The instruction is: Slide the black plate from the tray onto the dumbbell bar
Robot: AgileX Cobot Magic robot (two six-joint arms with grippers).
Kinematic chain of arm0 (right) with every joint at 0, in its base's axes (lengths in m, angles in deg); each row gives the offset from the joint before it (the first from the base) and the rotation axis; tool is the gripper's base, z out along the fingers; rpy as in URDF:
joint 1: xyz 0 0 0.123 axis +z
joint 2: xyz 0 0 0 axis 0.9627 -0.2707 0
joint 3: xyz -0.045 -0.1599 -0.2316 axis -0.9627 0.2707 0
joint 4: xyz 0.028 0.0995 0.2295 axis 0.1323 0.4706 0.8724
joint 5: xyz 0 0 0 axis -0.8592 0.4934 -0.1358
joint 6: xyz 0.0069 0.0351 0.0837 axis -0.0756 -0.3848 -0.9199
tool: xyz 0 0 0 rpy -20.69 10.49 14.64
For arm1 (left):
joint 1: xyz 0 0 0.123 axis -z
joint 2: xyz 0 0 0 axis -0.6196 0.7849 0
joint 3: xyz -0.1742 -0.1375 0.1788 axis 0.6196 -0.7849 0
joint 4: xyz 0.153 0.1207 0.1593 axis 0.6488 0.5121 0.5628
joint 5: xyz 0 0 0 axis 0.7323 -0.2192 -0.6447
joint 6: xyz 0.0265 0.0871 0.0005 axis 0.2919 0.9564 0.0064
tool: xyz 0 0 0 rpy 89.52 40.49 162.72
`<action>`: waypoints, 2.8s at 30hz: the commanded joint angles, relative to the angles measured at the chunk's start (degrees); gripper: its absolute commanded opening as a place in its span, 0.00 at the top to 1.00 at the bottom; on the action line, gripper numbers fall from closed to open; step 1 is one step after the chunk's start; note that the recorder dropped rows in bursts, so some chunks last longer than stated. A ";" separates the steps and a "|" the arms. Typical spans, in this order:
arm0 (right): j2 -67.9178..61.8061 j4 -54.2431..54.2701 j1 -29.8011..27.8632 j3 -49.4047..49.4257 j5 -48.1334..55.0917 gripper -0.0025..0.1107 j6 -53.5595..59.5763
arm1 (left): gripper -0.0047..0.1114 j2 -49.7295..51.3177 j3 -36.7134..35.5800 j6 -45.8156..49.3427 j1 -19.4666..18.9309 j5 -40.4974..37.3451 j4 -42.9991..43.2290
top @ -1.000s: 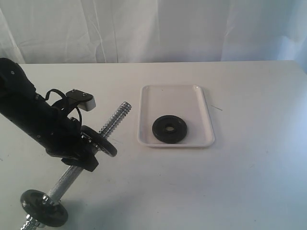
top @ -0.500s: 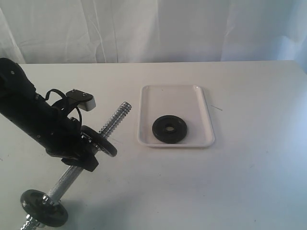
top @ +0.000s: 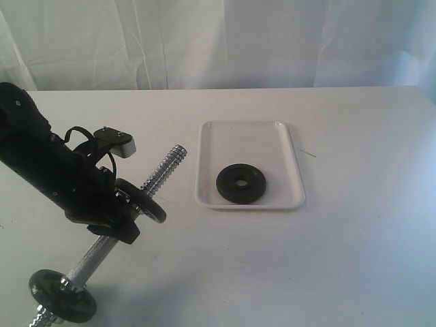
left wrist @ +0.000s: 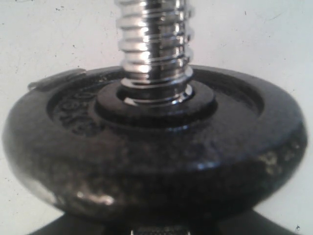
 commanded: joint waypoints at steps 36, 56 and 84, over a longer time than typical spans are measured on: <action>-70.23 -1.74 20.04 -55.63 25.74 0.98 57.75 | 0.96 -2.93 0.98 1.17 -0.03 -2.19 -4.33; -109.93 14.06 20.60 -92.42 55.23 0.98 79.02 | 0.96 -2.93 0.98 1.05 -0.03 -0.94 -6.49; -125.08 9.91 20.48 -95.40 54.12 0.05 72.17 | 0.96 -2.93 0.98 1.05 -0.03 -0.83 -6.48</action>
